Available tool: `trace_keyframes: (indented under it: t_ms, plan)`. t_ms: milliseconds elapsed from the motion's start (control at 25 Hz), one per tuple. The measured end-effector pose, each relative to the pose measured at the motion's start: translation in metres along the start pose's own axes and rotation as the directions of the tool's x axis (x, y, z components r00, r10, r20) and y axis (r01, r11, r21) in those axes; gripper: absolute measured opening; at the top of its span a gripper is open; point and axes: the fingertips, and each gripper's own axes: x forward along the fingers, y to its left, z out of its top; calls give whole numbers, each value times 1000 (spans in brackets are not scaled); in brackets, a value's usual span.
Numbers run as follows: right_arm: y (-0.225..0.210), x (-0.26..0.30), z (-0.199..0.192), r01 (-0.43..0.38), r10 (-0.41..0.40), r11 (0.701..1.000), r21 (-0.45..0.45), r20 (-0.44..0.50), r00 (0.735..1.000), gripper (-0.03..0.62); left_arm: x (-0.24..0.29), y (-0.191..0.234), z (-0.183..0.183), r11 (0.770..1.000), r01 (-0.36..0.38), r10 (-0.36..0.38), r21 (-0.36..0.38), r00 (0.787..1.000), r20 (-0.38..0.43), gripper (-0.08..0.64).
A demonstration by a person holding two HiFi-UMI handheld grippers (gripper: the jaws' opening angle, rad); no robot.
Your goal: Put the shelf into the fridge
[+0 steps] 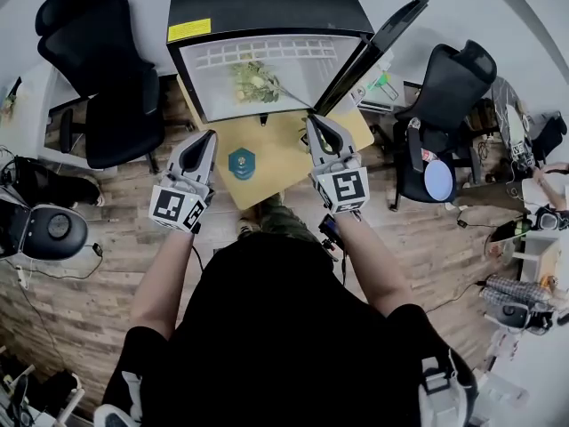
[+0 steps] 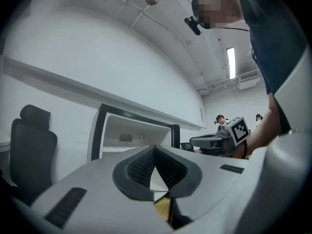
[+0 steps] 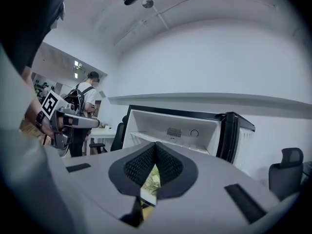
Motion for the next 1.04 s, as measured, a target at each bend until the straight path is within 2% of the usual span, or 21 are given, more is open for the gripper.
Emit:
trace_keyframes:
  t_ms: [400,600,1040]
  plan:
    - [11,-13,0,-15,14,998,-53,-16,1000,14,-12,-11,1,1000,12,-12,10,1000,-6,18]
    - [9,-16,-1,-3,3,1000,-28,-12,1000,14,-18,-11,2,1000,5,-5,12,1000,-8,18]
    - [11,-24,0,-9,8,998,-69,-16,1000,15,-25,-15,0,1000,3,-3,7,1000,-4,20]
